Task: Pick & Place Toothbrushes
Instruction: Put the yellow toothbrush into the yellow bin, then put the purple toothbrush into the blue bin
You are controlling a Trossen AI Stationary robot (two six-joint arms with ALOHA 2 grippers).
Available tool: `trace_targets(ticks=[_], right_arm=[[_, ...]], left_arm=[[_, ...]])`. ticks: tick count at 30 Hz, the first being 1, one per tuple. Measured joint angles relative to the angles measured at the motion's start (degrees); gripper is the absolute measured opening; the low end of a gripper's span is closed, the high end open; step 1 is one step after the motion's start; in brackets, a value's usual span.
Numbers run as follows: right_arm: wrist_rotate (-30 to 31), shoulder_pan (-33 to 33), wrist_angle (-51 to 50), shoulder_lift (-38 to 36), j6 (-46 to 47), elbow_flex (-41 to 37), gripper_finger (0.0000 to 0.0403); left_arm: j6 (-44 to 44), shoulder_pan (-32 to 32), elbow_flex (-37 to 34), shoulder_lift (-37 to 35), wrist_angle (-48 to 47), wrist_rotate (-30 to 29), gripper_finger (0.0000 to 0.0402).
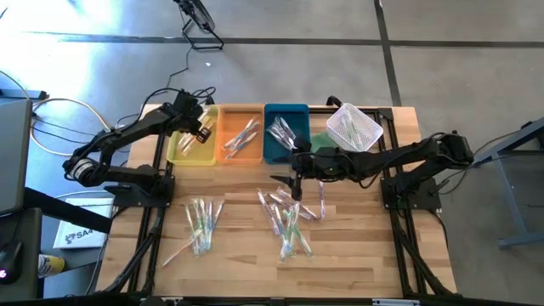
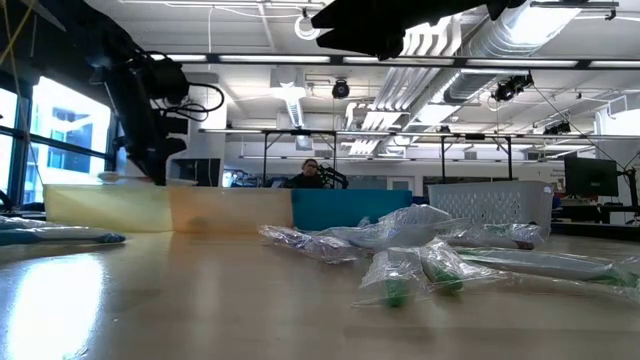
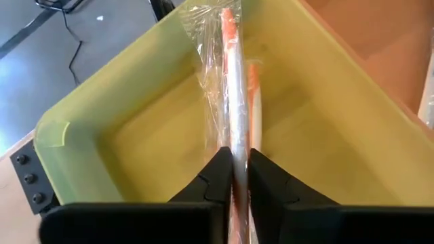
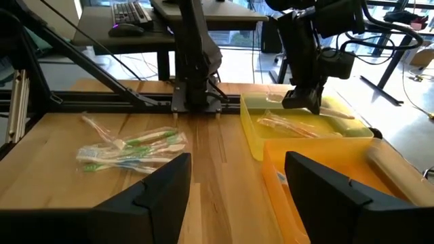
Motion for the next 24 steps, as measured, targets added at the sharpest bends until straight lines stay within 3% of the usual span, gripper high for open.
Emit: trace_targets(ticks=[12,16,20,24], right_arm=[[0.0,0.0,0.1,0.0,0.0,0.0,0.0231],[0.0,0.0,0.1,0.0,0.0,0.0,0.0231],[0.0,0.0,0.1,0.0,0.0,0.0,0.0231],[0.0,0.0,0.1,0.0,0.0,0.0,0.0231]], left_arm=[[-2.5,0.0,0.0,0.0,0.8,2.0,0.0151],[-2.4,0.0,0.0,0.0,1.0,4.9,0.016],[3.1,-0.3,0.0,-0.5,2.6,10.0,0.0155],[7.2,-3.4,0.0,-3.8,3.9,10.7,0.0139]])
